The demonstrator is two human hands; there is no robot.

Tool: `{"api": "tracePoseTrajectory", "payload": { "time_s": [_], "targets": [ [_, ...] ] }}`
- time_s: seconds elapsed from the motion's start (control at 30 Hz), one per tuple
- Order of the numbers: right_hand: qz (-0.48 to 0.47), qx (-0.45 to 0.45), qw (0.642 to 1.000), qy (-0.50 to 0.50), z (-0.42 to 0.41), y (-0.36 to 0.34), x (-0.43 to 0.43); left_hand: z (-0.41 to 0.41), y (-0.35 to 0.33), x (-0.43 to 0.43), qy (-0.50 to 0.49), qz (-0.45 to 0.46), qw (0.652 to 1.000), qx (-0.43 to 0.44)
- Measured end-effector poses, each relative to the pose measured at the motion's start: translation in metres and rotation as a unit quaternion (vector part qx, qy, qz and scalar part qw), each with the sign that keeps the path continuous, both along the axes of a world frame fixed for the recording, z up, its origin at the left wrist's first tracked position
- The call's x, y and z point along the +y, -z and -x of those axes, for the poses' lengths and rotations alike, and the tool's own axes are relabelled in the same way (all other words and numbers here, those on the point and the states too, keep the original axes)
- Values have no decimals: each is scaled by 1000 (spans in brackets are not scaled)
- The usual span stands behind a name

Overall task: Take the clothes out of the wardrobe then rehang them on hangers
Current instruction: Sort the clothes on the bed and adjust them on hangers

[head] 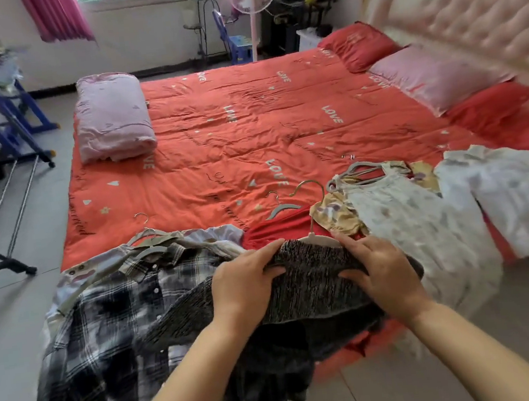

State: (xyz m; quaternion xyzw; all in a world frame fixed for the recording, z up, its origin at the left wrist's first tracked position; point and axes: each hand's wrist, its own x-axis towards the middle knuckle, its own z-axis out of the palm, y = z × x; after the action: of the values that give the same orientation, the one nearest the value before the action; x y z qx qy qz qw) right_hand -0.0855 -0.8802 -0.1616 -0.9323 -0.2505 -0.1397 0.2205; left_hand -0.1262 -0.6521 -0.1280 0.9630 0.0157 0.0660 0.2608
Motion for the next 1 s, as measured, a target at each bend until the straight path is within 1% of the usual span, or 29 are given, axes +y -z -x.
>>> {"api": "tracePoseTrajectory", "payload": {
  "time_s": [0.2,0.37,0.57,0.8,1.0],
  "targets": [
    [-50,-17,998,37,24,-29,-98,19,-20,-98,20,40,999,-6],
    [-56,-12,998,34,3,-47,-130,4,-31,-129,12,68,998,-12],
    [-57,26,998,7,-53,-32,-127,-43,-2,-125,2,91,996,10],
    [-29,112,993,14,-146,11,-104,-125,49,-106,-23,123,990,70],
    [-12,149,988,25,-222,43,-75,-194,80,-84,-40,116,990,76]
  ]
}}
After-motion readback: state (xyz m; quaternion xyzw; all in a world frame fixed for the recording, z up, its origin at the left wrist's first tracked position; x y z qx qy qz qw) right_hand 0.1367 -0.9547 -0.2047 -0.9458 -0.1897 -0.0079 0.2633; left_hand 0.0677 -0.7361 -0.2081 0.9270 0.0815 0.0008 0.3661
